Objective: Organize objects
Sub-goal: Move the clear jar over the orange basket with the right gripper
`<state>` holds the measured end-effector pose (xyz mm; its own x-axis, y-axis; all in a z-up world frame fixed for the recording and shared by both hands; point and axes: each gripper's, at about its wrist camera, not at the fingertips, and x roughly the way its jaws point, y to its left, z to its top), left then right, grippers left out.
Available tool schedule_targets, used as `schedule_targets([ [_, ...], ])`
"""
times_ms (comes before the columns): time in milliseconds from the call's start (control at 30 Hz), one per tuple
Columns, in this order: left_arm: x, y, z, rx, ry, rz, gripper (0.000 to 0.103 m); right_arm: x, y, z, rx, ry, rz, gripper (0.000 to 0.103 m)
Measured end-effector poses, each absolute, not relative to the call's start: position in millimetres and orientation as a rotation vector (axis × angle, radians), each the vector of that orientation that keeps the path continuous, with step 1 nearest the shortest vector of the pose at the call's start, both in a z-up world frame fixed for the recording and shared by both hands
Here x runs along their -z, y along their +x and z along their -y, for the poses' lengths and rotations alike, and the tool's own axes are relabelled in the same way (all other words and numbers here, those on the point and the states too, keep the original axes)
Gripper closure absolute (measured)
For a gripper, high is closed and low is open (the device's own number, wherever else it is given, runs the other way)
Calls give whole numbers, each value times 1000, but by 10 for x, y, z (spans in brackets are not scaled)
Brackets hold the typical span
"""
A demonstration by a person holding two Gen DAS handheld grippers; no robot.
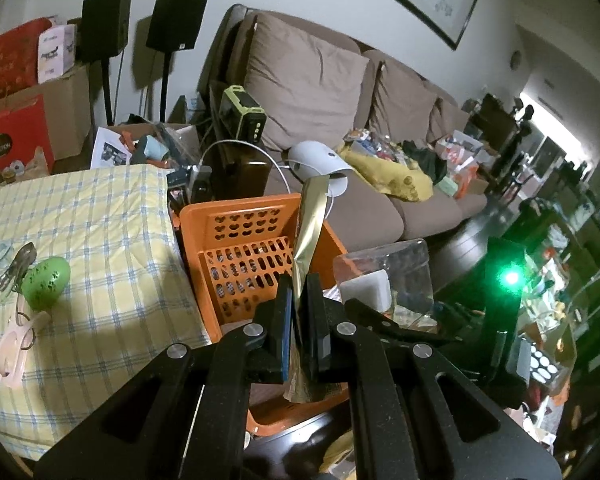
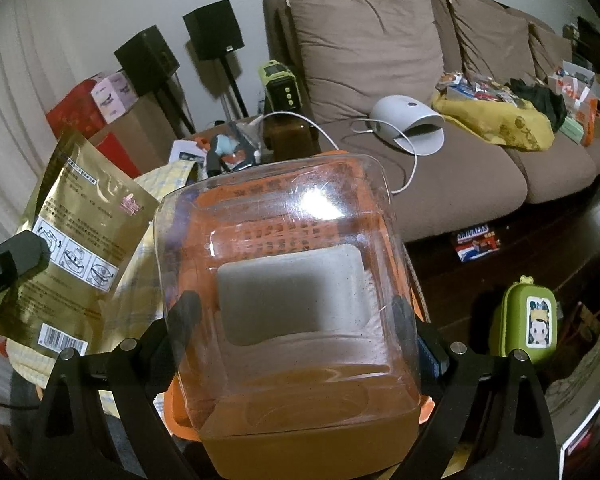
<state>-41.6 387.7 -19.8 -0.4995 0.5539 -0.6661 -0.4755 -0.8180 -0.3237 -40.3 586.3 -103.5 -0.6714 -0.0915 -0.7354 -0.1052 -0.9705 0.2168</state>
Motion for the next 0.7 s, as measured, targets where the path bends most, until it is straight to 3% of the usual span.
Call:
schedule_targets([
  [700,313,-502,-4014,-2315,-1094,110,97,1112,-437,-5830,-2821,-1318,-350,9],
])
